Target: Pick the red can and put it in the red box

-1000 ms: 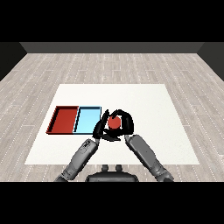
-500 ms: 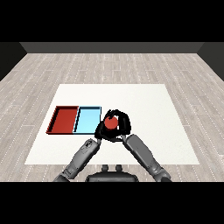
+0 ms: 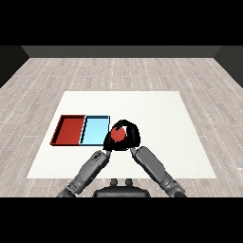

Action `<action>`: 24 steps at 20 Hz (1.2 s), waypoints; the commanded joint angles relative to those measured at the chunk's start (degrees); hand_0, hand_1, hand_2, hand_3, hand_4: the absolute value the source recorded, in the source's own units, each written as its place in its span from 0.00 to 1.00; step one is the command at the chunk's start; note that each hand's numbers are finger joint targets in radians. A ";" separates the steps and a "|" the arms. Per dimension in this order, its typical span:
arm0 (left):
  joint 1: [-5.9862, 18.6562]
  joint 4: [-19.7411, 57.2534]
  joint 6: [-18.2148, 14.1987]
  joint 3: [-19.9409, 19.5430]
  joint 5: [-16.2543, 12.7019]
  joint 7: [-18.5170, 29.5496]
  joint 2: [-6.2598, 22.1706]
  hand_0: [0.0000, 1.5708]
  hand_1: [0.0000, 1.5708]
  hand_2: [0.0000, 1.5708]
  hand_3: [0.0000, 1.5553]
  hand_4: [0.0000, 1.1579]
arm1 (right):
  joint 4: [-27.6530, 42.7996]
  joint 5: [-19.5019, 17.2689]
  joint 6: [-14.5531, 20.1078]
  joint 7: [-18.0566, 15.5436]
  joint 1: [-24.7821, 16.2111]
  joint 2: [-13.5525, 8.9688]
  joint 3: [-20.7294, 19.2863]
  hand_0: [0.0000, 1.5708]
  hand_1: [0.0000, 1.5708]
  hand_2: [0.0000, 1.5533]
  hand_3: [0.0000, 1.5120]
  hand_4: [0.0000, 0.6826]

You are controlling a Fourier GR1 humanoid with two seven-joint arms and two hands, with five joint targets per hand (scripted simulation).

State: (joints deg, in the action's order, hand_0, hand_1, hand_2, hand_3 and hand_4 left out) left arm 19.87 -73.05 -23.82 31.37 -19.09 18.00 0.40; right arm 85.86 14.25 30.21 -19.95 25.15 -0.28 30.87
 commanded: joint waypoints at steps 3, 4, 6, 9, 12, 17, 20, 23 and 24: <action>2.28 3.14 -8.02 -0.03 -1.45 -0.41 -0.37 1.00 1.00 0.99 0.95 0.97 | -2.17 2.26 2.91 -2.44 1.75 0.27 3.44 0.95 0.95 0.93 0.92 0.96; 0.90 3.20 -5.84 -0.55 -1.01 1.10 -0.37 1.00 1.00 0.99 0.95 0.97 | 0.37 0.36 4.45 1.42 2.55 0.26 3.45 0.95 0.95 0.93 0.92 0.96; 7.15 10.64 -10.61 3.67 -8.16 4.58 -0.37 1.00 1.00 1.00 0.95 0.96 | 0.13 1.32 -0.33 -0.54 0.50 0.26 0.90 0.95 0.95 0.93 0.92 0.95; 2.50 3.99 -8.85 2.66 -4.19 1.85 -0.37 1.00 1.00 0.99 0.95 0.97 | -2.87 2.09 1.94 -4.29 -0.21 0.25 3.66 0.94 0.94 0.93 0.92 0.94; 6.36 6.78 -10.02 0.32 -5.11 4.89 -0.37 1.00 1.00 0.99 0.95 0.98 | 3.55 -0.70 -2.52 2.89 -1.15 -1.38 -1.78 0.95 0.95 0.93 0.92 0.94; 2.66 1.57 -8.72 -1.96 -1.70 7.62 -0.37 1.00 1.00 1.00 0.97 0.99 | -1.16 4.27 3.75 -1.48 -0.53 0.27 4.28 0.79 0.79 0.80 0.76 0.00; 2.08 2.64 -8.77 -0.76 -3.89 10.17 -0.38 1.00 1.00 1.00 0.97 0.99 | -0.86 -2.04 0.65 5.63 0.15 0.02 1.02 0.00 0.00 0.00 0.00 0.00; 3.42 1.62 -10.82 0.39 -3.49 8.16 -0.38 1.00 1.00 1.00 0.97 0.99 | -0.71 -4.24 0.18 7.32 -0.13 0.28 0.70 0.00 0.00 0.00 0.00 0.00; 4.31 5.58 -10.27 0.33 -7.03 12.86 -0.38 1.00 1.00 1.00 0.97 0.99 | 3.18 -5.72 1.00 10.92 -0.60 0.13 0.89 0.00 0.00 0.00 0.00 0.00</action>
State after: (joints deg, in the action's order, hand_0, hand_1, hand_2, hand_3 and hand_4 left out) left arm 22.36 -68.80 -33.38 31.51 -23.10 27.61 0.37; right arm 86.28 11.57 30.91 -13.83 25.25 -0.11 31.78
